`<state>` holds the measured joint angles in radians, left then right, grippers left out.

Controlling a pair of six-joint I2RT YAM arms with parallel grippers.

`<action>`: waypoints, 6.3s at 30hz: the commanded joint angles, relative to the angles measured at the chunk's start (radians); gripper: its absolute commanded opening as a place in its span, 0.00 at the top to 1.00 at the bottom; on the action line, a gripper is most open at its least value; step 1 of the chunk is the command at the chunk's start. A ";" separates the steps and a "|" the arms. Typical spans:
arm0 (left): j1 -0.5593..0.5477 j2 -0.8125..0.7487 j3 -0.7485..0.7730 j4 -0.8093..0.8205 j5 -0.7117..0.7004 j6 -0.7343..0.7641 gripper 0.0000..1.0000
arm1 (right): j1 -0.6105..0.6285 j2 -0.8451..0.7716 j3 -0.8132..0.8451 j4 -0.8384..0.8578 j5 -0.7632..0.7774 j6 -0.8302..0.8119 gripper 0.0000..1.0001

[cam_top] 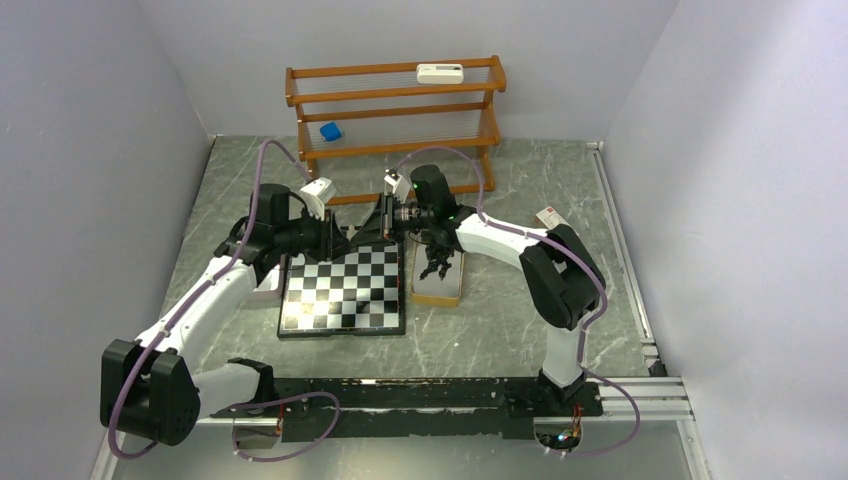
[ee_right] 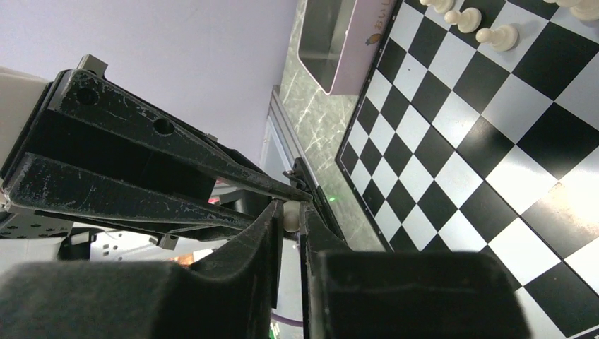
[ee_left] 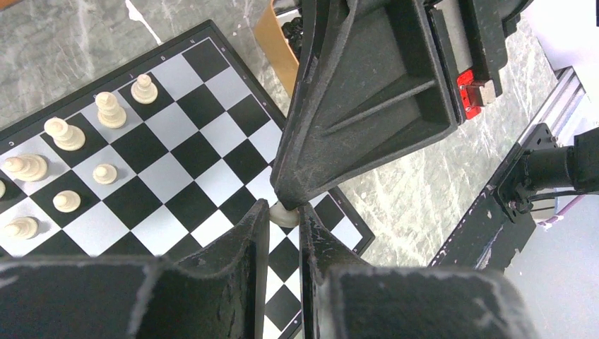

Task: Set up the chess pieces on the board
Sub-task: Place the chess piece on the chessboard, then pick up the chess piece from the storage box.

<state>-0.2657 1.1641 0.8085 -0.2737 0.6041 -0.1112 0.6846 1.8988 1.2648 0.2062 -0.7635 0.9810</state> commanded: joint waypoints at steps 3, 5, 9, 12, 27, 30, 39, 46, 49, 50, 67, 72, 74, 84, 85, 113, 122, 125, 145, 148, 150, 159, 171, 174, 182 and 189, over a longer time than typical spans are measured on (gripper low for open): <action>-0.009 0.003 0.009 0.021 -0.015 0.016 0.91 | 0.000 -0.036 -0.025 0.052 -0.005 0.031 0.95; -0.008 0.003 0.009 0.021 -0.020 0.012 0.87 | 0.000 -0.039 -0.029 0.058 -0.004 0.034 0.99; -0.009 0.006 0.012 0.020 -0.010 0.005 0.76 | 0.000 -0.043 -0.036 0.062 0.009 0.033 1.00; -0.009 0.006 0.015 0.016 -0.007 0.001 0.61 | -0.007 -0.041 -0.032 0.048 0.027 0.012 1.00; -0.007 -0.071 0.062 -0.085 -0.299 -0.078 0.02 | -0.011 -0.056 0.088 -0.298 0.551 -0.501 1.00; -0.007 -0.117 0.067 -0.135 -0.424 -0.079 0.02 | 0.024 -0.037 0.122 -0.345 0.693 -0.588 1.00; -0.007 -0.263 0.044 -0.176 -0.739 -0.069 0.02 | 0.086 0.033 0.107 -0.331 0.880 -0.685 1.00; -0.007 -0.313 0.052 -0.194 -0.794 -0.074 0.02 | 0.142 0.083 0.116 -0.355 1.017 -0.708 1.00; -0.007 -0.348 0.043 -0.181 -0.813 -0.073 0.02 | 0.153 0.096 0.111 -0.344 1.036 -0.700 1.00; -0.007 -0.354 0.041 -0.179 -0.813 -0.074 0.02 | 0.158 0.096 0.104 -0.335 1.041 -0.702 1.00; -0.007 -0.345 0.042 -0.183 -0.812 -0.077 0.02 | 0.169 0.136 0.083 -0.318 1.075 -0.690 0.99; -0.007 -0.346 0.041 -0.183 -0.812 -0.076 0.02 | 0.171 0.143 0.088 -0.307 1.077 -0.692 0.98; -0.007 -0.347 0.041 -0.183 -0.811 -0.077 0.02 | 0.170 0.147 0.088 -0.304 1.082 -0.691 0.98; -0.007 -0.340 0.040 -0.180 -0.804 -0.076 0.02 | 0.174 0.151 0.099 -0.324 1.100 -0.685 0.82; -0.007 -0.338 0.040 -0.180 -0.805 -0.076 0.02 | 0.174 0.150 0.099 -0.327 1.103 -0.684 0.78; 0.341 -0.028 0.138 -0.268 -0.789 -0.219 0.18 | 0.170 -0.447 -0.063 -0.280 0.951 -0.643 0.00; 0.397 0.141 0.178 -0.223 -0.802 -0.157 0.51 | 0.169 -0.626 -0.157 -0.238 0.876 -0.633 0.00; 0.400 0.188 0.161 -0.214 -0.794 -0.158 0.57 | 0.170 -0.652 -0.174 -0.222 0.887 -0.639 0.00; 0.448 0.426 0.179 -0.207 -0.733 -0.098 0.62 | 0.168 -0.649 -0.161 -0.222 0.898 -0.648 0.00; 0.451 0.416 0.175 -0.196 -0.722 -0.092 0.62 | 0.167 -0.649 -0.164 -0.222 0.901 -0.646 0.00; 0.455 0.419 0.177 -0.193 -0.718 -0.088 0.62 | 0.167 -0.648 -0.166 -0.223 0.901 -0.645 0.00; 0.455 0.467 0.202 -0.192 -0.705 -0.072 0.64 | 0.168 -0.657 -0.166 -0.220 0.904 -0.645 0.00; 0.457 0.508 0.218 -0.180 -0.681 -0.061 0.59 | 0.168 -0.669 -0.180 -0.216 0.921 -0.654 0.00; 0.455 0.520 0.219 -0.180 -0.665 -0.061 0.58 | 0.167 -0.669 -0.182 -0.214 0.923 -0.657 0.00; 0.456 0.534 0.222 -0.178 -0.646 -0.061 0.62 | 0.168 -0.663 -0.191 -0.211 0.921 -0.657 0.00; 0.454 0.518 0.217 -0.160 -0.573 -0.052 0.63 | 0.168 -0.666 -0.190 -0.209 0.922 -0.657 0.00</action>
<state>0.1799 1.6981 1.0031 -0.4744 -0.0463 -0.1791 0.8536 1.2533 1.0821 -0.0334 0.1455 0.3336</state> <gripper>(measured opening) 0.368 0.997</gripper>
